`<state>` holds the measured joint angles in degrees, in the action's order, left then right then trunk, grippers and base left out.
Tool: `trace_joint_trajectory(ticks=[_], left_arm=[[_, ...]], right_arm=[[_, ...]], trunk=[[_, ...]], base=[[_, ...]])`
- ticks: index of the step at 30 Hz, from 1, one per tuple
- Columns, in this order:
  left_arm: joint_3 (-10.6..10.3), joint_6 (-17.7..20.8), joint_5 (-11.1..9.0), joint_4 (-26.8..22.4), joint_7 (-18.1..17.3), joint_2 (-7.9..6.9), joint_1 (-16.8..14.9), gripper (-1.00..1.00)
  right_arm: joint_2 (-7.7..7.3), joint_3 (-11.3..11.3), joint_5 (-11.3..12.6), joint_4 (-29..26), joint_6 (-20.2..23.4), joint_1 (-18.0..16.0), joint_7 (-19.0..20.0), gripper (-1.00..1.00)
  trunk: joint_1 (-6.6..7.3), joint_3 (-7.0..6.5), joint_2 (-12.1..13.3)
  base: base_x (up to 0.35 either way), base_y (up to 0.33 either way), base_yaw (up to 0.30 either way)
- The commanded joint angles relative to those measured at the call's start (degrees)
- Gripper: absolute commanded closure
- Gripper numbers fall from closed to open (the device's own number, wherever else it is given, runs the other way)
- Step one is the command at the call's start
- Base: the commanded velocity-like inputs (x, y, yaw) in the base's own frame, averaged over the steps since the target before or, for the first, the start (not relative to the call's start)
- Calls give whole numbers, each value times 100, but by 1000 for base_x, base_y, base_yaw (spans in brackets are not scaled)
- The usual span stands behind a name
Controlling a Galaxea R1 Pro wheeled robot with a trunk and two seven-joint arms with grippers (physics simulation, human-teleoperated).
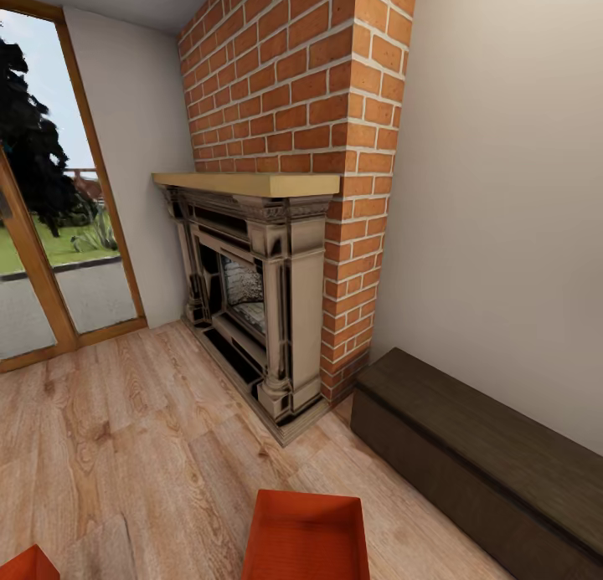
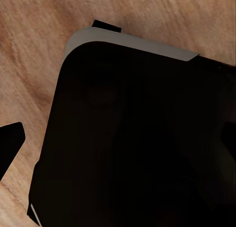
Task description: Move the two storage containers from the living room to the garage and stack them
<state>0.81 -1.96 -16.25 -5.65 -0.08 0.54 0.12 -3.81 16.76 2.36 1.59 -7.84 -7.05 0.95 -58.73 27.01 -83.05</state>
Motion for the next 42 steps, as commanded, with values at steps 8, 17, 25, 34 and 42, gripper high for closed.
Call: trace_joint_trajectory(ticks=[8, 17, 25, 34, 42], left_arm=[[7, -10, -29, -39, 4, 16, 2, -100], [-37, -80, 28, -31, 1, -44, 0, -100], [-43, -84, 34, -19, 8, -96, 5, -100], [-54, -83, 42, -8, 8, -106, 4, -100], [-48, -83, 42, -6, 8, -106, 3, -100]], right_arm=[[56, -48, 90, 17, -23, -7, 13, -100], [66, -82, 110, 17, 28, -7, 10, -100], [73, -84, 122, 17, 51, -7, 11, -100], [66, -84, 117, 17, 78, -7, -4, -100], [65, -84, 119, 17, 79, -7, 1, -100]], trunk=[[0, 7, -3], [0, 77, -3], [0, 150, -3], [0, 233, -3], [0, 307, -3]], base=[[0, 0, 0], [0, 0, 0], [0, 0, 0], [0, 0, 0], [0, 0, 0]])
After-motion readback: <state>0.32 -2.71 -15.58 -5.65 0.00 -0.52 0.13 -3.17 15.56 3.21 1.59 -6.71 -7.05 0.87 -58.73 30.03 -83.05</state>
